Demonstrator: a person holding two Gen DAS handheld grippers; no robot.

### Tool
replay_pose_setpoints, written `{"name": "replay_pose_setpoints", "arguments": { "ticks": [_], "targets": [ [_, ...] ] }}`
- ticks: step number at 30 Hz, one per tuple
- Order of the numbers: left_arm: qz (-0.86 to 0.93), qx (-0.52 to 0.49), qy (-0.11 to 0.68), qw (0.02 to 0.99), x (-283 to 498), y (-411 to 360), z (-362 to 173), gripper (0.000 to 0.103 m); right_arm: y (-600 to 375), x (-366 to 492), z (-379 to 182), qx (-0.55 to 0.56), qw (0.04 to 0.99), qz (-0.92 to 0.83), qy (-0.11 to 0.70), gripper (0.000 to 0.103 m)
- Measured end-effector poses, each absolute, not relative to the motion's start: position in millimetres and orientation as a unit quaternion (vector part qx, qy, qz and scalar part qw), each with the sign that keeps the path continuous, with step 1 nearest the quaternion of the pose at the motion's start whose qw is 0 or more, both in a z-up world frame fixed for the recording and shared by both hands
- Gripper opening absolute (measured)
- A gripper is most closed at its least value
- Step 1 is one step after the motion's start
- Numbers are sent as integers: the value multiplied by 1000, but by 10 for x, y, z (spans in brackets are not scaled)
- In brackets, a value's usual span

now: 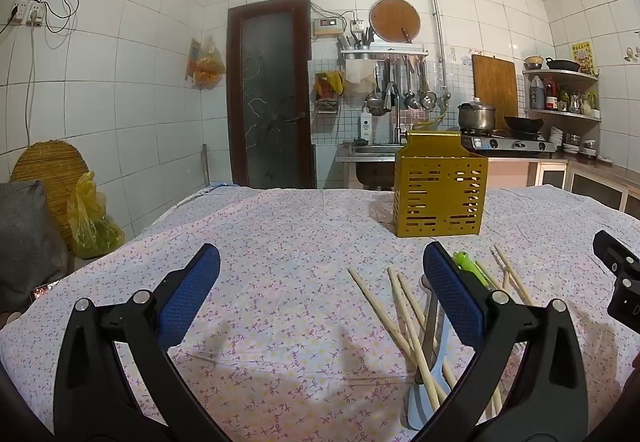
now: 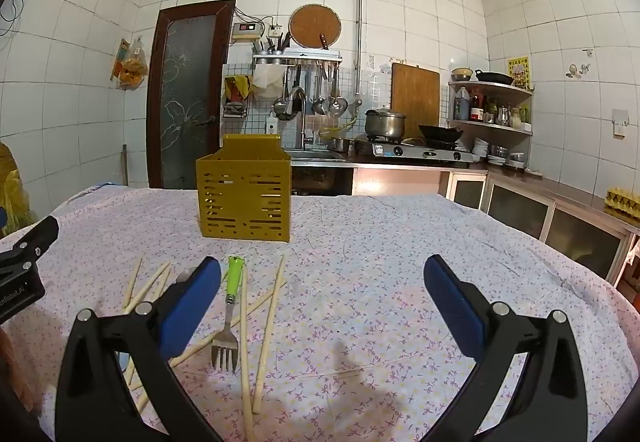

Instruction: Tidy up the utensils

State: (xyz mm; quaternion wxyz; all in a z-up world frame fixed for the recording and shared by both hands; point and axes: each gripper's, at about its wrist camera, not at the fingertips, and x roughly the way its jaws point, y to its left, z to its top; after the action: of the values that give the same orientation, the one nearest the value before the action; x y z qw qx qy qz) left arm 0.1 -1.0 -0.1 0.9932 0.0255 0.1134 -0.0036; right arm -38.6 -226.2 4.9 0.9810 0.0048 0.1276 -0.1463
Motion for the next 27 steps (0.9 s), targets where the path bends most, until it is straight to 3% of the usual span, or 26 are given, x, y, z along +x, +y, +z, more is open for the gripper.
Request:
{"name": "replay_pose_setpoints", "arguments": {
  "ticks": [27],
  "targets": [
    [-5, 24, 111, 994, -3, 18, 2, 98, -2261, -455, 91, 5, 981, -147, 123, 99]
  ]
}}
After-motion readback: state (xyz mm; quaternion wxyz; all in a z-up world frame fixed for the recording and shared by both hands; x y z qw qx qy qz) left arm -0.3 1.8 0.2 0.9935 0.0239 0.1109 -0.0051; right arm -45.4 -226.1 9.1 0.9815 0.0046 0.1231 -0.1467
